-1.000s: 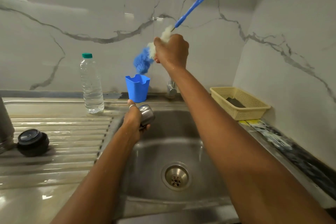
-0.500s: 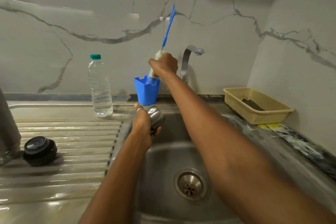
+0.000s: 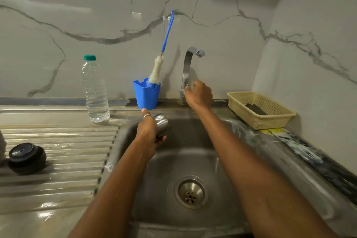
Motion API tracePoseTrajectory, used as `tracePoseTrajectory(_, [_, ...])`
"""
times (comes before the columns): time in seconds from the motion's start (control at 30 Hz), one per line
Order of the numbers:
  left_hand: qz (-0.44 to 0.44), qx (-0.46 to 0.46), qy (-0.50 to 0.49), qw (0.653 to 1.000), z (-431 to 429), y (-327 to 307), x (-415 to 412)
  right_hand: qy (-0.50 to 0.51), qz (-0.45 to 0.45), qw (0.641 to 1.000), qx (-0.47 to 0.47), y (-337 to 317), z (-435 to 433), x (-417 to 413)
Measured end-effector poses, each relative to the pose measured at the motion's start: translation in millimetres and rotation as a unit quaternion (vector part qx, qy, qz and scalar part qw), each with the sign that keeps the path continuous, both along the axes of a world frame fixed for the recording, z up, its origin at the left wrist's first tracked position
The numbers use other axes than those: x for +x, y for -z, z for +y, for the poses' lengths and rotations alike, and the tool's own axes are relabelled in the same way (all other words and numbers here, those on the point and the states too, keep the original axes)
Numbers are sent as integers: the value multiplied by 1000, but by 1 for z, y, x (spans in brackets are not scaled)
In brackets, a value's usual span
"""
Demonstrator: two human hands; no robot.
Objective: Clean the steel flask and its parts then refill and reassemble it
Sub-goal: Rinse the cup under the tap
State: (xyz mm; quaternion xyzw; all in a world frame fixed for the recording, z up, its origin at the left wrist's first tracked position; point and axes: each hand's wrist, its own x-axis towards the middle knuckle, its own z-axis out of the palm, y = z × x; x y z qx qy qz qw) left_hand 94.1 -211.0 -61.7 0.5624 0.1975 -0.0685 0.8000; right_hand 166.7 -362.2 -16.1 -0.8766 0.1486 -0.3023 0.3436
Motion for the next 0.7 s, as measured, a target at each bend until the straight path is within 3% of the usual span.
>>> tracePoseTrajectory(0.1, [-2,18,3,1000,-4,1,0,-53,74,996,-13,14,-6,11])
tracePoseTrajectory(0.3, [-3,33,12,999,-7,2,1,-48,56,997,-36,29,4,32])
tracePoseTrajectory(0.57, [-8,38,15,999,-8,5,2,-74,46,986,-139,30,-1,27])
tracePoseTrajectory(0.7, [-18,63,24,998,-11,7,2,-119,53,983,-130,26,-8,17])
